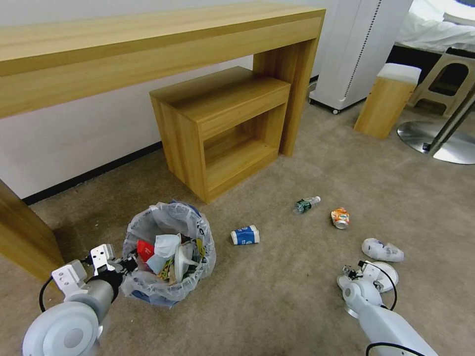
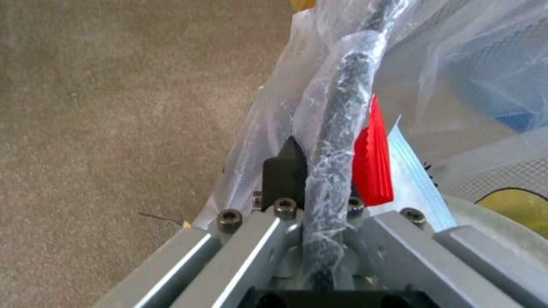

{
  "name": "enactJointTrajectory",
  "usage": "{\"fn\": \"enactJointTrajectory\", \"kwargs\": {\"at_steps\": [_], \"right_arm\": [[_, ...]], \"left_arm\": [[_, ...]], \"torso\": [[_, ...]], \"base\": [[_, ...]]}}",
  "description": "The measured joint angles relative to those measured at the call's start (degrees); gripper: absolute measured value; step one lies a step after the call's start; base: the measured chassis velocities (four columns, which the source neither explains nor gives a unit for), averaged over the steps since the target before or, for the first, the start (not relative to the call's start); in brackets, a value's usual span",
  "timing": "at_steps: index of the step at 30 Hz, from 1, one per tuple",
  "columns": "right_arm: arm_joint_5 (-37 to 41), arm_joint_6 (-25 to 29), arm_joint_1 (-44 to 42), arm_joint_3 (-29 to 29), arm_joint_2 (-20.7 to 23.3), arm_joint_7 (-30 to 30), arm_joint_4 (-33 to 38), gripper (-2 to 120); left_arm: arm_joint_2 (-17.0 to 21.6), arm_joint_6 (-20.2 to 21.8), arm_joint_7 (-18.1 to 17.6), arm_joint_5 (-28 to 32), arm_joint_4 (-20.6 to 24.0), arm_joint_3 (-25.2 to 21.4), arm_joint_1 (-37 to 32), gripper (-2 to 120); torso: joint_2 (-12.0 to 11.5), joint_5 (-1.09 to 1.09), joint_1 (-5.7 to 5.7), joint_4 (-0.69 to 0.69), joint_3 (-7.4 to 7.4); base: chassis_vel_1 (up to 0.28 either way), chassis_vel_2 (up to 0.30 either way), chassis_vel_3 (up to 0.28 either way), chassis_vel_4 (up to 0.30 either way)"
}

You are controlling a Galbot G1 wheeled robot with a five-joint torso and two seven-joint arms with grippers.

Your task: Pick up the trash bin and place the garbage on the floor into it.

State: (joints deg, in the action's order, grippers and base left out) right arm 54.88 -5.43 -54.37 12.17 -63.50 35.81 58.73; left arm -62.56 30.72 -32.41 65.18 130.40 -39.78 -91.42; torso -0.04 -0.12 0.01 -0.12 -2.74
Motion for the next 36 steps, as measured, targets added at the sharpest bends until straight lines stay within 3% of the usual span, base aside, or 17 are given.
{"fn": "enactJointTrajectory", "kwargs": {"at_steps": [36], "right_arm": [[6.0,1.7,2.8,5.8,-2.3,-4.1,-1.7,100]], "left_arm": [[0.3,-0.3,0.5,0.2,-1.2,0.4,0.0,0]], "torso": [[0.0,0.0,0.0,0.0,0.01]], "base": [[0.0,0.0,0.0,0.0]]}}
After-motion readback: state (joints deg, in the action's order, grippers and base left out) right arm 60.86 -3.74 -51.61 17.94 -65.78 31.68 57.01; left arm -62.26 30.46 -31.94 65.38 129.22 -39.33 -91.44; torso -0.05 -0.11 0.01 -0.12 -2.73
